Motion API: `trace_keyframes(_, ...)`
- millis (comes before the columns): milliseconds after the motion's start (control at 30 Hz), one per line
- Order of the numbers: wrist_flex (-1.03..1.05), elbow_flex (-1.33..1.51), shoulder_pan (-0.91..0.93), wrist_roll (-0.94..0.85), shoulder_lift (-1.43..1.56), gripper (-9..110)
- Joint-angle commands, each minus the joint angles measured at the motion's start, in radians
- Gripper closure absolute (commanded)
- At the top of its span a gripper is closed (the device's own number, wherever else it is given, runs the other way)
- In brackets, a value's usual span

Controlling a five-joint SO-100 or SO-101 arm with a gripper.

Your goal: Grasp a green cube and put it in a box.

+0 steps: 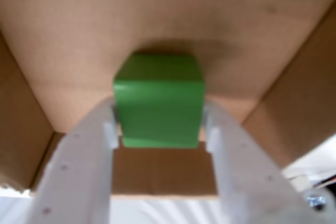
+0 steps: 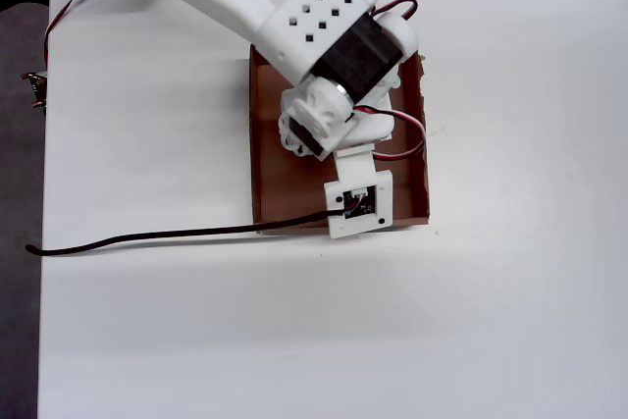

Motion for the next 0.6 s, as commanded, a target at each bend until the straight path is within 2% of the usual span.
trace_keyframes(0,-0.028,0.005,-0.011,0.002,0.018,87)
trace_keyframes(167,-0.031,0.023,-0.011,0.005,0.028,87)
trace_keyframes(367,-0.028,0.043,0.009,0.0,0.067,80)
trace_keyframes(567,0.066,0.023,0.127,-0.021,0.207,80)
